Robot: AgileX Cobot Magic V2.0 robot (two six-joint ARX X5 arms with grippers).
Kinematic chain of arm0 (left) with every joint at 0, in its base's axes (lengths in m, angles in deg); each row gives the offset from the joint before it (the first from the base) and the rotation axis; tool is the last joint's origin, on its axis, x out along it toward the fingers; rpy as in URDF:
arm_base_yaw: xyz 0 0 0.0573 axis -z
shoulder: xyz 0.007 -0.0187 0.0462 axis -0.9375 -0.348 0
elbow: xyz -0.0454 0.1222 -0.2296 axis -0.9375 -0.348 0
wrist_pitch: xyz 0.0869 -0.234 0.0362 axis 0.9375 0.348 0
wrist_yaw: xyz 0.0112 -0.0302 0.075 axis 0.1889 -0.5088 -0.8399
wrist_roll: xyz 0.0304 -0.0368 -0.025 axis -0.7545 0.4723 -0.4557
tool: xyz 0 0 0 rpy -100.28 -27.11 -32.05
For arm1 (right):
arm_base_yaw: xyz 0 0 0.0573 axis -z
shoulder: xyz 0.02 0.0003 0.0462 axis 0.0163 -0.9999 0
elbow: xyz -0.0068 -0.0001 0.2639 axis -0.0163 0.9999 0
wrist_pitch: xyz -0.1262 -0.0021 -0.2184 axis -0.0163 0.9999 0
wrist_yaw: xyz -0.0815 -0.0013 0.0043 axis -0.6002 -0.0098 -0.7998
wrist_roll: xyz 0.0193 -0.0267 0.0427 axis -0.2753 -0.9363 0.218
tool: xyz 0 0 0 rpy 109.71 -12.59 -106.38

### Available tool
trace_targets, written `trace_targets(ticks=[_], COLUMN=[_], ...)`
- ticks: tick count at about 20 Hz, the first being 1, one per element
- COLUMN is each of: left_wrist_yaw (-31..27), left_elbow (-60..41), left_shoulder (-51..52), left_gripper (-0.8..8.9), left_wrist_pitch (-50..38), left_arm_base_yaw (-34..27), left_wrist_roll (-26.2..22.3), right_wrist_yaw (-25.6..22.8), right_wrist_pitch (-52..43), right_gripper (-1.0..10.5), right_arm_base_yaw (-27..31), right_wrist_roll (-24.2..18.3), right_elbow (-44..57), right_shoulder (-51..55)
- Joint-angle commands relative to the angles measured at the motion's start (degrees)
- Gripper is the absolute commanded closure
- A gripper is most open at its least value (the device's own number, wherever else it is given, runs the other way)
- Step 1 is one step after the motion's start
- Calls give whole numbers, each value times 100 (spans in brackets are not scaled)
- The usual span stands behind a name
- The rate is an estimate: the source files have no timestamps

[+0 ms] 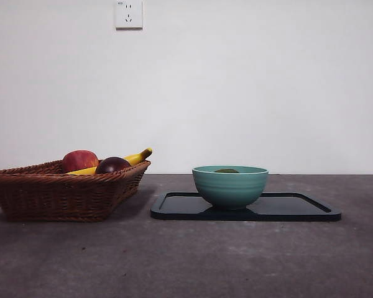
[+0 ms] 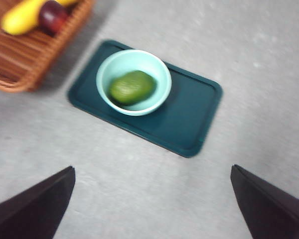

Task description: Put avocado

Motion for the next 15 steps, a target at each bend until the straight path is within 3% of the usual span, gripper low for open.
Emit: trace_targets(ticks=[1, 6, 13, 14, 15], left_wrist_yaw=[-4, -4, -7, -7, -7], left_elbow=[83, 83, 83, 83, 83], left_shoulder=[-15, -15, -15, -15, -15], left_gripper=[197, 197, 199, 223, 361], left_wrist_pitch=[-109, -92, -96, -96, -92], left_arm_base_yaw=[48, 48, 48, 48, 48], left_wrist_roll=[-44, -48, 13, 13, 17], right_wrist_yaw=[-50, -26, -22, -15, 2], right_wrist_pitch=[-306, -490, -487, -487, -470], right_gripper=[452, 452, 452, 455, 559], right_arm_base_yaw=[-181, -249, -249, -249, -249], right_wrist_roll=[245, 293, 280, 284, 282], right_elbow=[496, 1161, 1156, 1156, 1156], right_shoulder=[546, 1427, 1591, 1589, 1585])
